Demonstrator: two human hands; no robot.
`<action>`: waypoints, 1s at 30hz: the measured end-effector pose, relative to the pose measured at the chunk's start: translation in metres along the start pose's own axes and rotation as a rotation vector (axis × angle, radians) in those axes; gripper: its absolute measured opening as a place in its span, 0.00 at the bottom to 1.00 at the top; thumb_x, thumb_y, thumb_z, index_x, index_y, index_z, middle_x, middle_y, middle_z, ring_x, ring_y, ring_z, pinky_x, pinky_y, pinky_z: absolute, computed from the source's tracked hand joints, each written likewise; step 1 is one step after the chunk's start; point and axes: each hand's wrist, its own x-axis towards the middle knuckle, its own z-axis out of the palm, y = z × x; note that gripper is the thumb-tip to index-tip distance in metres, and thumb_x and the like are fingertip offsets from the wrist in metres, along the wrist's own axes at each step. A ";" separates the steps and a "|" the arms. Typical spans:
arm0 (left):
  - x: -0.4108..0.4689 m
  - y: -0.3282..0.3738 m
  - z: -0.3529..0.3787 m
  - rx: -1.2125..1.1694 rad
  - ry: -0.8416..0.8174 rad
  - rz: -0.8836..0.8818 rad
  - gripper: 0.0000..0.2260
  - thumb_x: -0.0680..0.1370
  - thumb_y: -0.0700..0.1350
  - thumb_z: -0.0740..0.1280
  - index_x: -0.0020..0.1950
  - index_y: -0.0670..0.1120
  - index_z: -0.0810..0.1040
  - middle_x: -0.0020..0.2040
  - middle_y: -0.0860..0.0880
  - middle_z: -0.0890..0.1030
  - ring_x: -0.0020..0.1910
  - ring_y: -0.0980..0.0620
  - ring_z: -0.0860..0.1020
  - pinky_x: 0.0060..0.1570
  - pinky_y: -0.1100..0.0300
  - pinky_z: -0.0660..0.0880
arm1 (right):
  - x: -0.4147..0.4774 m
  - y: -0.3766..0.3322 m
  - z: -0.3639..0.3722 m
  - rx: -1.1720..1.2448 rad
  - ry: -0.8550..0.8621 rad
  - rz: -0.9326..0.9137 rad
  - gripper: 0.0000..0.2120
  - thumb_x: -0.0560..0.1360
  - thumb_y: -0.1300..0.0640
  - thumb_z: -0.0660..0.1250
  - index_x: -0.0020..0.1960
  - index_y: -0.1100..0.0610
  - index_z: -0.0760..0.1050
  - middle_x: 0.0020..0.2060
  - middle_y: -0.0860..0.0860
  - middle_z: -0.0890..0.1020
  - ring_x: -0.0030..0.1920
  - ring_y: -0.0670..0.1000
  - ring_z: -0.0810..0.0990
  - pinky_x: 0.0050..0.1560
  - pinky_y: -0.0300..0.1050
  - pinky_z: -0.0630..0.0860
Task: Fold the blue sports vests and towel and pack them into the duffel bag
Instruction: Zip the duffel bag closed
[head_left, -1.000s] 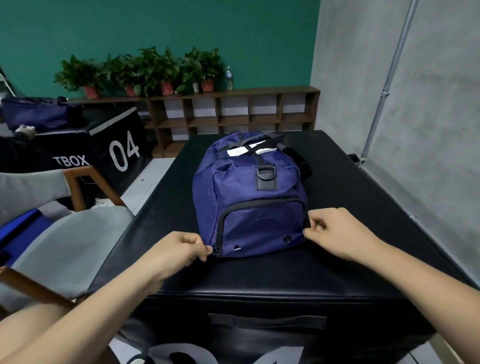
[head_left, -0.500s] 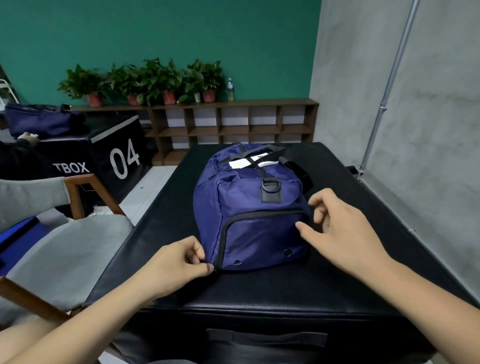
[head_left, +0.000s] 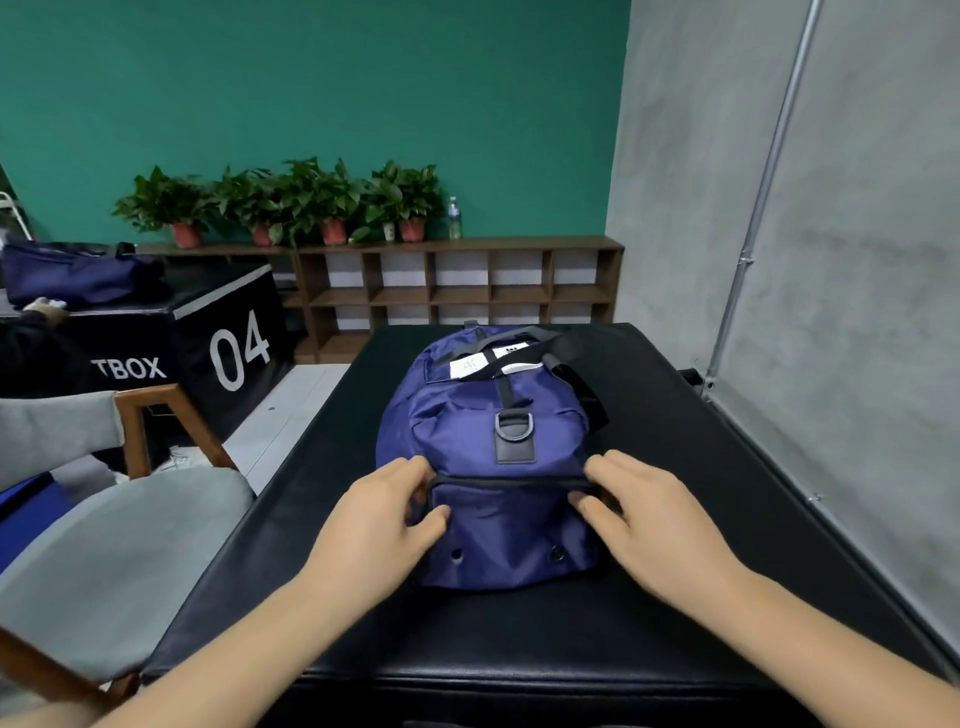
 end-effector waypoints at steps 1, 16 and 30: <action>0.001 -0.004 -0.001 0.004 0.013 -0.008 0.16 0.75 0.48 0.75 0.40 0.55 0.66 0.36 0.55 0.74 0.37 0.55 0.76 0.38 0.54 0.75 | -0.003 -0.005 0.001 0.007 -0.006 -0.028 0.15 0.82 0.48 0.68 0.44 0.44 0.62 0.41 0.45 0.69 0.39 0.52 0.74 0.40 0.58 0.76; 0.025 -0.086 -0.034 -0.035 0.095 -0.422 0.10 0.76 0.45 0.79 0.44 0.50 0.78 0.38 0.53 0.84 0.42 0.53 0.84 0.41 0.58 0.74 | -0.009 -0.059 -0.003 0.193 0.156 -0.201 0.02 0.83 0.51 0.68 0.54 0.48 0.79 0.45 0.42 0.76 0.37 0.40 0.72 0.43 0.51 0.78; -0.030 0.022 -0.030 -0.293 0.091 -0.392 0.18 0.77 0.63 0.71 0.45 0.48 0.77 0.37 0.51 0.84 0.38 0.52 0.81 0.42 0.60 0.75 | 0.075 0.119 0.018 0.443 0.144 0.760 0.19 0.77 0.43 0.73 0.63 0.52 0.78 0.57 0.49 0.83 0.57 0.53 0.81 0.60 0.52 0.77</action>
